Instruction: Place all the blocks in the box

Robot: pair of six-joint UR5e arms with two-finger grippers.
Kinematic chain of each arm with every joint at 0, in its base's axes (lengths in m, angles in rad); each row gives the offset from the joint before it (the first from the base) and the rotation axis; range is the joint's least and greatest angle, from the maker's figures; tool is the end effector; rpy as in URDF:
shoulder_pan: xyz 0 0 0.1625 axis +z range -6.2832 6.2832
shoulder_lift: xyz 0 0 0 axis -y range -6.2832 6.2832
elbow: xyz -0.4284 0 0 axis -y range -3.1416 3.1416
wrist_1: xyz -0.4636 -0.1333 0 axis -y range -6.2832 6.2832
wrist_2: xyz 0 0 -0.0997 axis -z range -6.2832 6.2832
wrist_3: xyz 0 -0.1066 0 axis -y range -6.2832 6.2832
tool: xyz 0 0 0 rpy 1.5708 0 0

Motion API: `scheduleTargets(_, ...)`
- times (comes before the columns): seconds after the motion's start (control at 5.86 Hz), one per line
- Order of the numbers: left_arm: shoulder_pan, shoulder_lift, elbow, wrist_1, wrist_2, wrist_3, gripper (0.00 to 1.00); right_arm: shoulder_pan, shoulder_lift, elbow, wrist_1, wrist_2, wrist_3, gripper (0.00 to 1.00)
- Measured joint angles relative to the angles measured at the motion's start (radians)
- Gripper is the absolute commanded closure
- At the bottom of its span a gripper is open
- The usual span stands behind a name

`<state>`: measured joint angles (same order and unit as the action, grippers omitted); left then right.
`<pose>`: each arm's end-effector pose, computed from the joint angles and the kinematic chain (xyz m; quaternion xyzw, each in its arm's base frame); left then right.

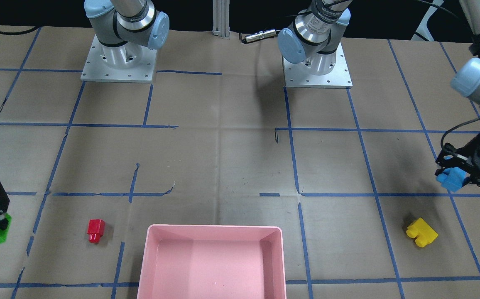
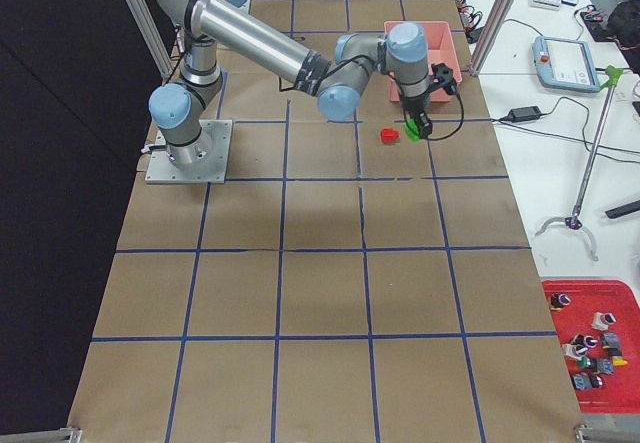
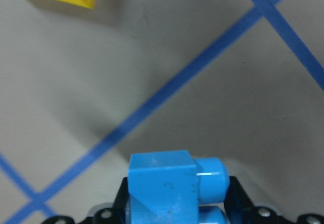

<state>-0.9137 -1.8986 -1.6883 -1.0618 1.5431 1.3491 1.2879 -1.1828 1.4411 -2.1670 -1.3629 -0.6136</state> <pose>0.2968 -0.6079 0.2684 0.3393 0.9400 -0.0288 0.0194 -0.0571 -0.7529 0.3753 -0.1786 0.9642 -0.1950 0.0197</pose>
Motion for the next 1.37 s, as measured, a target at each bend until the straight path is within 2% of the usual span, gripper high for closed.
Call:
scheduleTargets(0.17,-0.034,-0.006,0.129,-0.124,-0.001,-0.06,1.0,0.116,0.091,-0.137,-0.002,0.003,0.057,0.94)
scheduleTargets(0.34,-0.065,-0.007,0.199,-0.181,-0.001,-0.137,1.0,0.221,0.187,-0.261,-0.002,0.006,0.155,0.94)
scheduleTargets(0.51,-0.097,-0.008,0.229,-0.201,-0.001,-0.236,1.0,0.304,0.273,-0.353,-0.006,0.017,0.269,0.93)
scheduleTargets(0.68,-0.137,-0.009,0.239,-0.207,-0.002,-0.367,1.0,0.367,0.33,-0.403,-0.012,0.028,0.358,0.93)
scheduleTargets(0.85,-0.188,-0.01,0.244,-0.208,-0.019,-0.52,0.99,0.411,0.36,-0.412,-0.008,0.03,0.415,0.8)
scheduleTargets(1.02,-0.247,-0.022,0.263,-0.208,-0.049,-0.673,0.99,0.433,0.369,-0.404,0.011,0.027,0.448,0.01)
scheduleTargets(1.37,-0.392,-0.113,0.416,-0.235,-0.085,-0.95,0.99,0.441,0.354,-0.381,0.058,0.024,0.461,0.0)
